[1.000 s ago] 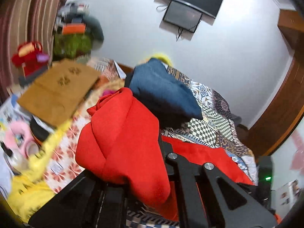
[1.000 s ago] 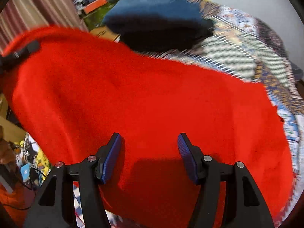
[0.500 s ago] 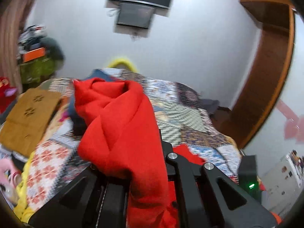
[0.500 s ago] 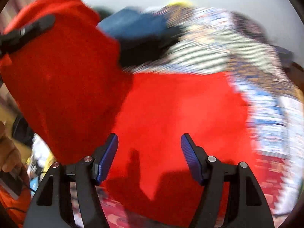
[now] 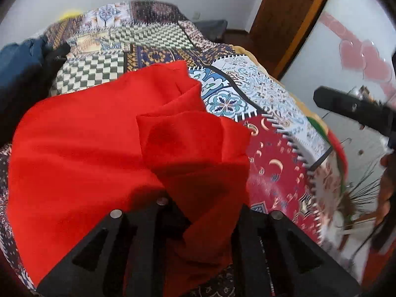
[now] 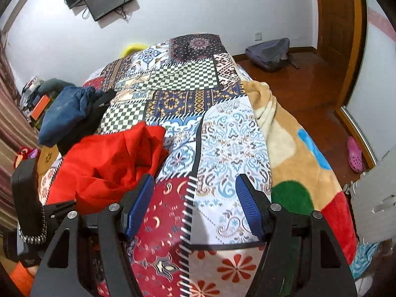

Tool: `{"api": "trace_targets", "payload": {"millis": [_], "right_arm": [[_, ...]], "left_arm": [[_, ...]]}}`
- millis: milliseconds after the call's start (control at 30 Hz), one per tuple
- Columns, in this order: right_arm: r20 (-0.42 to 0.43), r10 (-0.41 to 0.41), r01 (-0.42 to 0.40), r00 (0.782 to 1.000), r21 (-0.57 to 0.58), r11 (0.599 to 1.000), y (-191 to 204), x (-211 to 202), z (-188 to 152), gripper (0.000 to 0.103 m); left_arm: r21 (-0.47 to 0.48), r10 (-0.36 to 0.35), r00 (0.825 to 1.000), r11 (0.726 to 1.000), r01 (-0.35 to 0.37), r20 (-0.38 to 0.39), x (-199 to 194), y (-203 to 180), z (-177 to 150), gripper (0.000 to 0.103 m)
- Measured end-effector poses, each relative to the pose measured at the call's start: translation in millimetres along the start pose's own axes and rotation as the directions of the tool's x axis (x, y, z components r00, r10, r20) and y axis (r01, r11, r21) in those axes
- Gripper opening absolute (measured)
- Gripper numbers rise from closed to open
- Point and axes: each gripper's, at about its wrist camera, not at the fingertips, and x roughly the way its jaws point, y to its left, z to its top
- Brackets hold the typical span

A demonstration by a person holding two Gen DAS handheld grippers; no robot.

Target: Fold large clothes

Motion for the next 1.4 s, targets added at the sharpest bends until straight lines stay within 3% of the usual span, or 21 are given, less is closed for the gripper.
{"api": "trace_targets", "payload": {"millis": [33,100,200,300,400,533,600,733,833,900,1067,1167,1267,1400], "right_arm": [[-0.004,0.004,-0.004,1.000,-0.012,1.000,2,2,-1,0.065],[-0.012,0.007,-0.008,1.000,-0.045,0.999,8,1,-4,0.065],[-0.011,0.031,-0.032,0.999,-0.083,0.996,19,-1,-6,0.065],[0.007,0.068,-0.066,0.998,-0.116,0.991,36,-6,-2,0.065],[0.028,0.104,-0.099,0.994,-0.162,0.982,58,-10,5,0.065],[0.023,0.159,-0.150,0.987,-0.224,0.963,92,-7,9,0.069],[0.008,0.172,-0.163,0.985,-0.266,0.950,109,1,8,0.070],[-0.056,0.159,-0.169,0.986,-0.329,0.929,130,27,-2,0.070],[-0.106,0.122,-0.150,0.987,-0.320,0.935,128,46,-7,0.070],[-0.127,0.096,-0.130,0.987,-0.299,0.945,119,54,-8,0.070],[-0.156,0.008,-0.044,0.988,-0.231,0.972,79,61,-12,0.070],[-0.201,0.018,-0.055,0.979,-0.179,0.982,57,61,-19,0.070],[-0.173,-0.007,-0.031,0.985,-0.214,0.976,54,52,-27,0.071],[-0.195,-0.019,-0.028,0.981,-0.236,0.971,61,49,-23,0.071]], "left_arm": [[0.029,0.016,1.000,0.999,-0.016,0.008,-6,-3,-2,0.025],[0.058,0.002,1.000,0.998,-0.001,-0.011,-15,-6,-2,0.062],[0.085,-0.011,1.000,0.996,0.009,0.019,-36,-10,-13,0.064],[0.106,0.040,0.998,0.993,-0.046,0.054,-56,-4,-11,0.065],[0.064,0.087,0.990,0.994,-0.094,0.114,-79,16,-9,0.074],[-0.030,0.200,0.961,0.980,-0.198,0.192,-108,56,-9,0.083],[-0.077,0.227,0.952,0.974,-0.215,0.204,-114,76,-12,0.089],[-0.154,0.250,0.960,0.961,-0.231,0.123,-101,113,-26,0.089],[-0.165,0.191,0.981,0.969,-0.184,0.025,-78,128,-41,0.089],[-0.169,0.166,0.986,0.972,-0.164,-0.006,-68,132,-54,0.089],[-0.211,0.110,0.994,0.972,-0.104,0.020,-70,140,-74,0.090],[-0.232,0.084,0.996,0.970,-0.074,0.034,-70,142,-80,0.090],[-0.240,0.080,0.996,0.968,-0.068,0.041,-70,139,-82,0.090],[-0.243,0.076,0.997,0.968,-0.067,0.030,-69,141,-80,0.090]]}}
